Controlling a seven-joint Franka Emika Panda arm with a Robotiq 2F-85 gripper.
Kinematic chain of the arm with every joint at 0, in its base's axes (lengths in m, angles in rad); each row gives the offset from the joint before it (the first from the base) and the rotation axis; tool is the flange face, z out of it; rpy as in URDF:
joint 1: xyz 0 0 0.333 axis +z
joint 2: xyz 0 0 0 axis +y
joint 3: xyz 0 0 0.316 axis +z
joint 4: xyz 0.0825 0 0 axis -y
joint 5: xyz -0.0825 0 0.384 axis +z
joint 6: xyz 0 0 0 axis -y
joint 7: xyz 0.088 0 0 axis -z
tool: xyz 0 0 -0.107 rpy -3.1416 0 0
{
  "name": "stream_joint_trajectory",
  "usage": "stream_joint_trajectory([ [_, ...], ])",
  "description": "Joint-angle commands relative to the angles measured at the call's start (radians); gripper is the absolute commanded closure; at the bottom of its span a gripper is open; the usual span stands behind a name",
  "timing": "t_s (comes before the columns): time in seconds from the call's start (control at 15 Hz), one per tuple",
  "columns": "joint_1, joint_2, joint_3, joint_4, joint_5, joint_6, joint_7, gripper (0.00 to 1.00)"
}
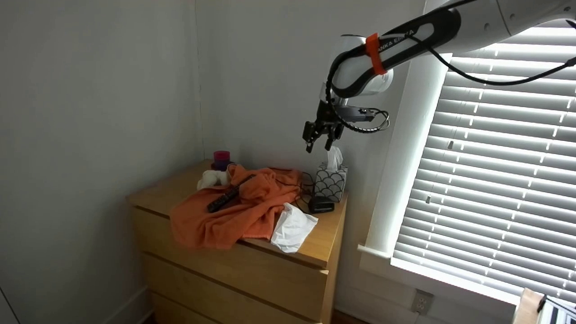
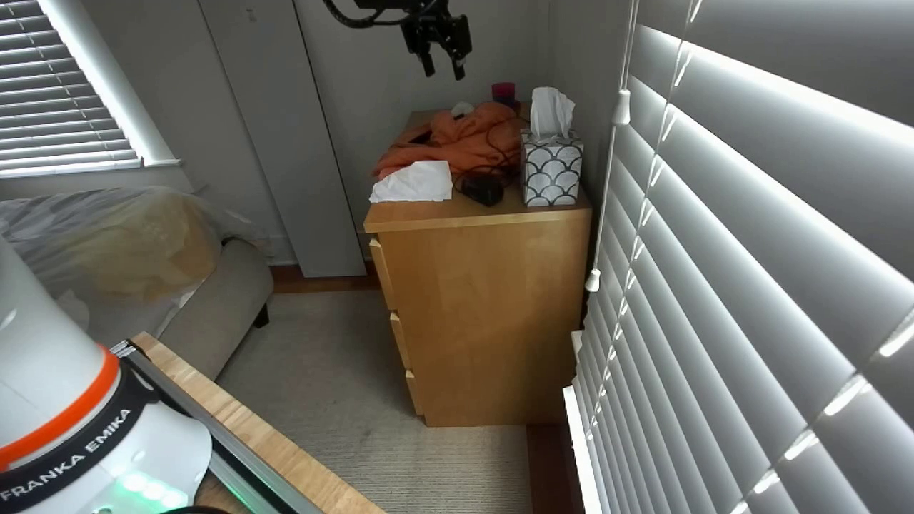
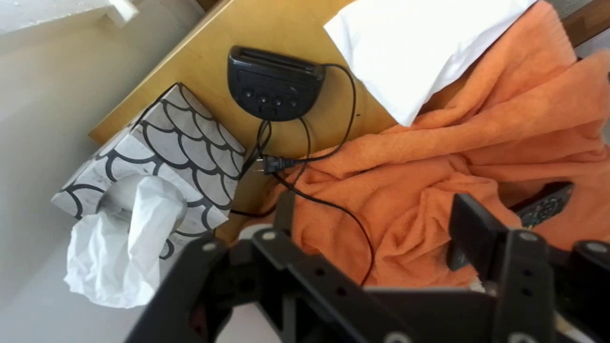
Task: Press the alarm button
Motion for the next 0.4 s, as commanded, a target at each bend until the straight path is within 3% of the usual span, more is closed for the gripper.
stream_joint_trajectory([
  [0.0,-0.015,-0.014,0.024,-0.005,0.004,-0.004,-0.024,0.11],
  [0.07,-0.016,-0.027,0.032,-0.012,0.012,-0.004,-0.045,0.02],
  [0.13,-0.018,-0.035,0.036,-0.017,0.016,-0.004,-0.056,0.00],
  [0.33,-0.020,-0.038,0.037,-0.021,0.018,-0.003,-0.066,0.00],
])
